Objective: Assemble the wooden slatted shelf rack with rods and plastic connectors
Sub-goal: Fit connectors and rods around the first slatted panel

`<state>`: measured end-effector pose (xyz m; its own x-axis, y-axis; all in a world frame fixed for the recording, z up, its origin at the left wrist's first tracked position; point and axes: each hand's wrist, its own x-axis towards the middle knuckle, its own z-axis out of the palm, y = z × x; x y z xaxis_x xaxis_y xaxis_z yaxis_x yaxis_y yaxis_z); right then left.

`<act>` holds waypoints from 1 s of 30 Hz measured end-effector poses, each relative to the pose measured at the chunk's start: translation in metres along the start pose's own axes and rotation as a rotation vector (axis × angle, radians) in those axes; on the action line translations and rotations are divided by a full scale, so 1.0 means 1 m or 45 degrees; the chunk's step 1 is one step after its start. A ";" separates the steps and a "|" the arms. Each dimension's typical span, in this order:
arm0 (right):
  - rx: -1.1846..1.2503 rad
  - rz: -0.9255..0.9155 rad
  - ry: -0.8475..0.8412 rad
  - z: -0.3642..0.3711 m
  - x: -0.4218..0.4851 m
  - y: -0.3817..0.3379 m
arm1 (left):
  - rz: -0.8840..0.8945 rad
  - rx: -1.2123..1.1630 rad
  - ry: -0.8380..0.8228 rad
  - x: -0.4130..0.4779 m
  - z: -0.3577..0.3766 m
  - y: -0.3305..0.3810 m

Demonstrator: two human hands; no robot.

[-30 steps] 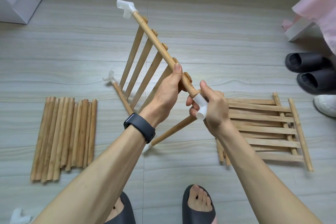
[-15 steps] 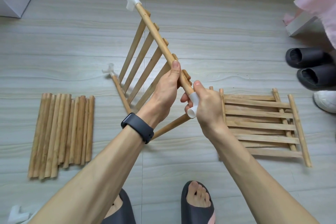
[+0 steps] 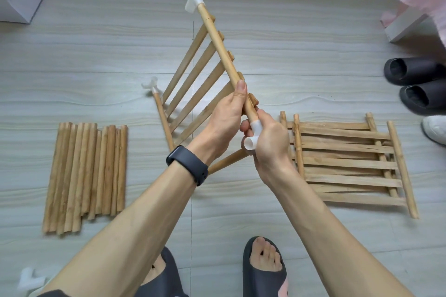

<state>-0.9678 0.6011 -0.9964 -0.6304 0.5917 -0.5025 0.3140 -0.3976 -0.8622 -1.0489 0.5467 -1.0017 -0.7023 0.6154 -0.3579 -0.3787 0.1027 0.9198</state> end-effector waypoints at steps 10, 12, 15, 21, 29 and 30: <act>-0.039 -0.088 0.172 0.000 0.020 -0.003 | 0.031 0.039 -0.075 0.002 0.005 0.000; -0.035 -0.096 0.218 -0.001 0.023 -0.002 | 0.019 0.060 -0.075 0.005 0.006 -0.002; 0.133 -0.064 0.215 -0.007 0.028 -0.004 | 0.018 0.061 -0.022 0.007 0.009 -0.006; 0.399 0.092 0.080 -0.023 0.051 -0.033 | 0.023 0.128 -0.119 0.014 -0.001 0.003; 0.004 -0.173 -0.165 -0.030 0.041 0.002 | 0.075 0.006 -0.032 0.034 -0.001 0.059; -0.028 -0.168 -0.185 -0.032 0.039 0.010 | 0.097 0.008 -0.023 0.036 0.000 0.064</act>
<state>-0.9665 0.6433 -1.0269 -0.7625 0.5293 -0.3720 0.2364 -0.3073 -0.9218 -1.0980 0.5755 -0.9556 -0.7180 0.6353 -0.2842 -0.3211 0.0599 0.9451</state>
